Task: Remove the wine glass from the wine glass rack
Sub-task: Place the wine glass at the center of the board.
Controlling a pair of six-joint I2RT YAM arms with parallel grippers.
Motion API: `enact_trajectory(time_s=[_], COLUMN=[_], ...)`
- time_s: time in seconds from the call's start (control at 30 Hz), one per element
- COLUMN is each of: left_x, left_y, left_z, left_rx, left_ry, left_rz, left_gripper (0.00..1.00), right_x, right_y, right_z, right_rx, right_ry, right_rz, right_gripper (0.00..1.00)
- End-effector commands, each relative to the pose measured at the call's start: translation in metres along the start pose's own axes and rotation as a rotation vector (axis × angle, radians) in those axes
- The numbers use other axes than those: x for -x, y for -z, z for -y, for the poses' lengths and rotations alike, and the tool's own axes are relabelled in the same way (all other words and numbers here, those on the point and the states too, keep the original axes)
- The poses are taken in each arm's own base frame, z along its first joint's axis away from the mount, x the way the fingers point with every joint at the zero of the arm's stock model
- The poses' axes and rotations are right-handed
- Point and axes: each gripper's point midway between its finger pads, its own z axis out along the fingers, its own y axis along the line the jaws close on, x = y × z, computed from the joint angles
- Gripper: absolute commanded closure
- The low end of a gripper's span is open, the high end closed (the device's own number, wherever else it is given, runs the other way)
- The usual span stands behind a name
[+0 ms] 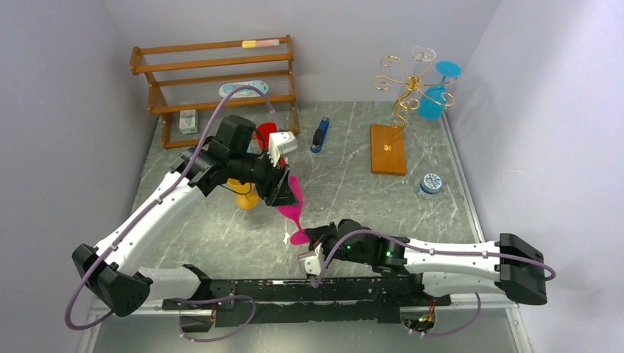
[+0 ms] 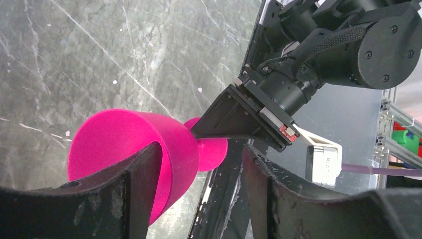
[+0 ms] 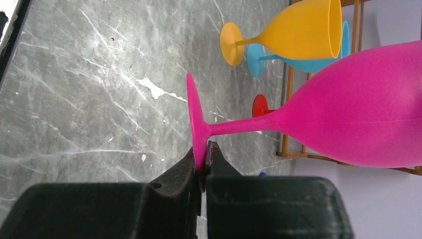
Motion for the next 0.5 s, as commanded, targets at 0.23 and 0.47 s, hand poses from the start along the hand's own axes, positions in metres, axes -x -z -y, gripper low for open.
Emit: enact_trajectory(time_s=[0.23, 0.47], left_x=[-0.005, -0.010], left_y=[0.001, -0.002], left_z=[-0.002, 0.000], left_rx=[0.041, 0.013], left_ry=[-0.014, -0.012], left_rz=[-0.053, -0.082], left_gripper=[0.57, 0.72], right_x=[0.001, -0.006], right_y=[0.000, 0.001], right_z=[0.008, 0.009], right_rx=[-0.012, -0.030], right_ry=[0.020, 0.043], right_rz=[-0.017, -0.048], right_gripper=[1.00, 1.00])
